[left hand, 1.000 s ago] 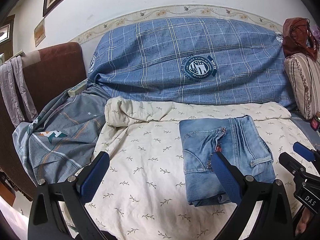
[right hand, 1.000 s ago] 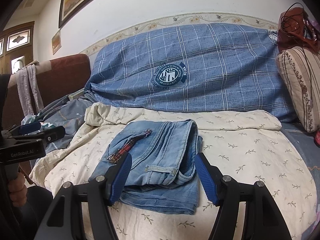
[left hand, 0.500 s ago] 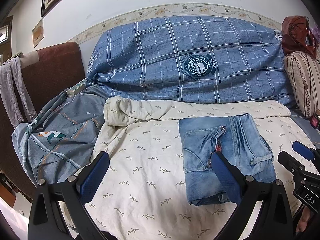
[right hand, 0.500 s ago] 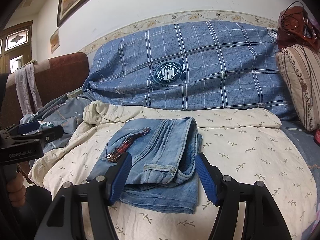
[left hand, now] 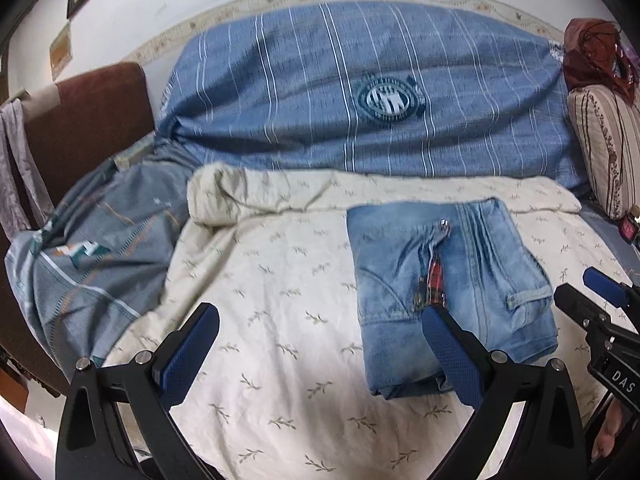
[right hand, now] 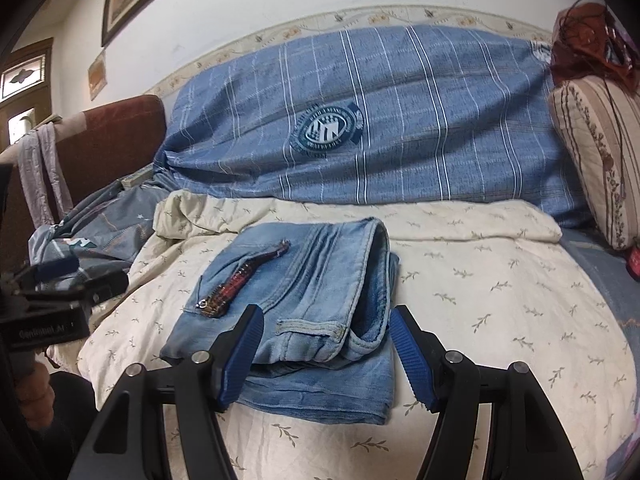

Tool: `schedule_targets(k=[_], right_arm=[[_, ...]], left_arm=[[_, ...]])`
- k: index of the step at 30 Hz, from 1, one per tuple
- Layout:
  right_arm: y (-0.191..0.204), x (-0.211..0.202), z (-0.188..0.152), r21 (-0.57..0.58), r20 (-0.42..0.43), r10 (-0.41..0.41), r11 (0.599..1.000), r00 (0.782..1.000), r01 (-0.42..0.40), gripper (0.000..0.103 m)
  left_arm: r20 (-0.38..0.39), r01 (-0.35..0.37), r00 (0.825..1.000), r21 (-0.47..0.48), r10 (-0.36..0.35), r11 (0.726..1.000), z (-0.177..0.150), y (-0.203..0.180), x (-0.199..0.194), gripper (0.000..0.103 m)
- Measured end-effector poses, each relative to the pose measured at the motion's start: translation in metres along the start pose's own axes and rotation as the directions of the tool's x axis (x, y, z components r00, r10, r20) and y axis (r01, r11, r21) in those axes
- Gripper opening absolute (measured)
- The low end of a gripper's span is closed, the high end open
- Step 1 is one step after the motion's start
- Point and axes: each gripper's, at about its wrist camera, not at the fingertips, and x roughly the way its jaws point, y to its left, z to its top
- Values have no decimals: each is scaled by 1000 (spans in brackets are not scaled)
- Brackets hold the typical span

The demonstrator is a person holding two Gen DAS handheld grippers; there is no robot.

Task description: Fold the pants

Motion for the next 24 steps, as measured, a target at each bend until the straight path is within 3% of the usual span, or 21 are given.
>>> schedule_targets(k=[9, 24], right_arm=[[7, 11, 0, -3, -31, 4, 1000, 1000, -4, 69], [3, 32, 4, 96, -95, -35, 994, 995, 44, 69]], left_arm=[[-50, -6, 999, -3, 6, 1000, -5, -1, 16, 101], [-122, 15, 992, -18, -18, 1000, -9, -8, 42, 101]])
